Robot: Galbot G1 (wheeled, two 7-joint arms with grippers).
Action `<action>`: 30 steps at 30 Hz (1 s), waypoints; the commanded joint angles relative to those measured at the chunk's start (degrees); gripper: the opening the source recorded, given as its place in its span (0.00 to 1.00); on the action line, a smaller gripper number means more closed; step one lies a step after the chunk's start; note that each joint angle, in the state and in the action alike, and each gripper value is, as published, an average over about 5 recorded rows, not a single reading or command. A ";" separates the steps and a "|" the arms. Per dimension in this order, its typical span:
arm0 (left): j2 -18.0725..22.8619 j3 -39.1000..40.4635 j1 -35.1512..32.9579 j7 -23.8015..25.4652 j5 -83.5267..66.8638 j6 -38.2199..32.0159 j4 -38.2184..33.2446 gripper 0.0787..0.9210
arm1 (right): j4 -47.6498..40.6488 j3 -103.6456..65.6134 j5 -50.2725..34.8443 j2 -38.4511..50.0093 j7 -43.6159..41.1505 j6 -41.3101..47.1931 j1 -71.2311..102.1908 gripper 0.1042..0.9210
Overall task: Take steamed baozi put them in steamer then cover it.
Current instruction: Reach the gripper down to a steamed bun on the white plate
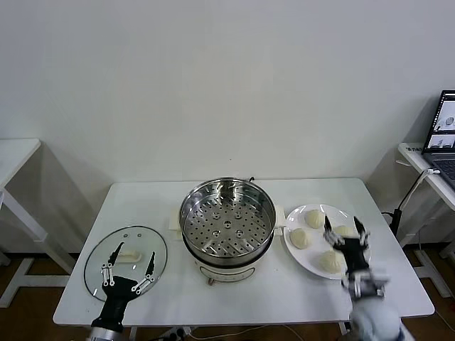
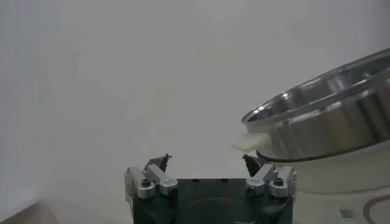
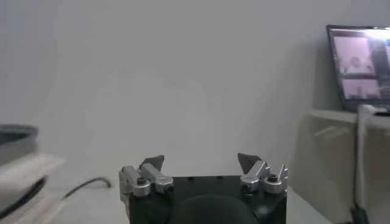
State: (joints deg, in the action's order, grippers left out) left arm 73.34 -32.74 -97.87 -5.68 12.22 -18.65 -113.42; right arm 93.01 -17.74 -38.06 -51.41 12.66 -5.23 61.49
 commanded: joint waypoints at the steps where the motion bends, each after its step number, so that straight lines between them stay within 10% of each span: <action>1: 0.09 -0.01 -0.36 -0.01 0.31 -0.30 -0.58 0.88 | -18.98 19.94 -12.45 11.97 -14.10 6.55 -31.20 0.88; 14: 0.31 0.06 -0.34 -0.11 0.32 -0.80 -1.45 0.88 | -38.76 50.47 19.05 15.05 -80.78 7.66 -61.54 0.88; 30: 0.98 -0.75 -1.20 -0.26 0.32 -1.34 -2.04 0.88 | -49.87 56.25 46.41 4.20 -85.56 1.31 -66.21 0.88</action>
State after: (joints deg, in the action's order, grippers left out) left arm 74.31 -33.50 -99.07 -5.94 12.52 -19.92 -115.43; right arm 51.73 32.11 -5.23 -43.34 -64.92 -1.97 1.96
